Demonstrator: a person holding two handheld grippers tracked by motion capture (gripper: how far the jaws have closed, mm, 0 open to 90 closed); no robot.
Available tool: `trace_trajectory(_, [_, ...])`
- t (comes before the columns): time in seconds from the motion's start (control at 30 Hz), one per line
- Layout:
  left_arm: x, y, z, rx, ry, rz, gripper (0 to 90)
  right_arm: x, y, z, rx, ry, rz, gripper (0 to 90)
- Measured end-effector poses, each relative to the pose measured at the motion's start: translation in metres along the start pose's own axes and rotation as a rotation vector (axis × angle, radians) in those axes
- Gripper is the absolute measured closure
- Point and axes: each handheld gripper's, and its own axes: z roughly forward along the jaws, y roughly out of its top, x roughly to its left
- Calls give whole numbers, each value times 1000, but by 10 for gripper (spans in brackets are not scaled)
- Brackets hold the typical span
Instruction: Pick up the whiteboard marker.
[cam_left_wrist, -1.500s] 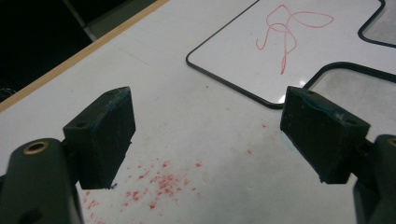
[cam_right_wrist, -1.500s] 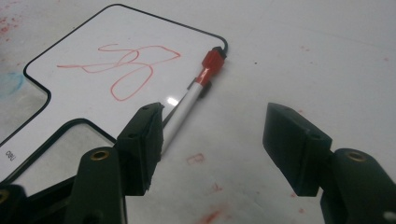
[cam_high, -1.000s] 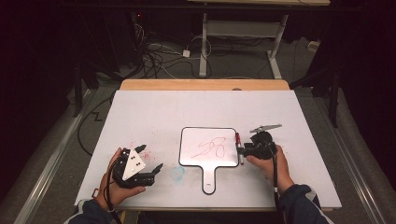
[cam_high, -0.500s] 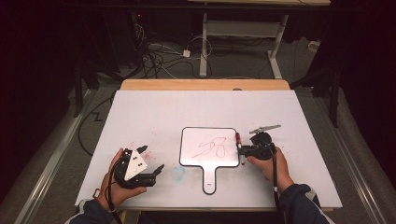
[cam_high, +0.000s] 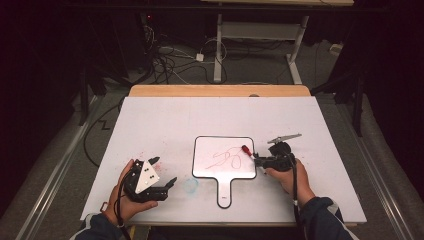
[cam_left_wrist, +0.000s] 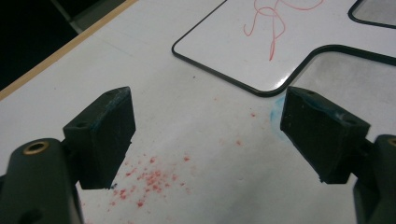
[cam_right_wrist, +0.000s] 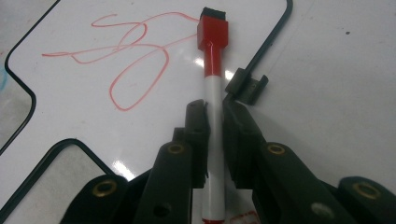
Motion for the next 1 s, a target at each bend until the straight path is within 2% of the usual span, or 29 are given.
trace_trajectory(0.27, [-1, 1, 1, 4, -2, 5, 173, 3, 0, 0, -4, -16, -32, 819])
trace_trajectory(0.3, [-2, 1, 1, 5, -3, 9, 173, 3, 0, -1, -12, -4, -39, 819])
trace_trajectory(0.6, [-7, 5, 6, 0, -3, 29, 180, 5, 3, -12, -65, 4, -54, 820])
trace_trajectory(0.7, [-10, 7, 9, -1, 0, 55, 179, 9, 5, -18, -90, 23, -71, 820])
trace_trajectory(0.83, [-17, 12, 14, 4, 13, 110, 180, 14, 6, -22, -99, 44, -80, 820])
trace_trajectory(1.0, [-23, 17, 19, 6, 16, 158, 187, 17, 6, -24, -102, 63, -90, 820])
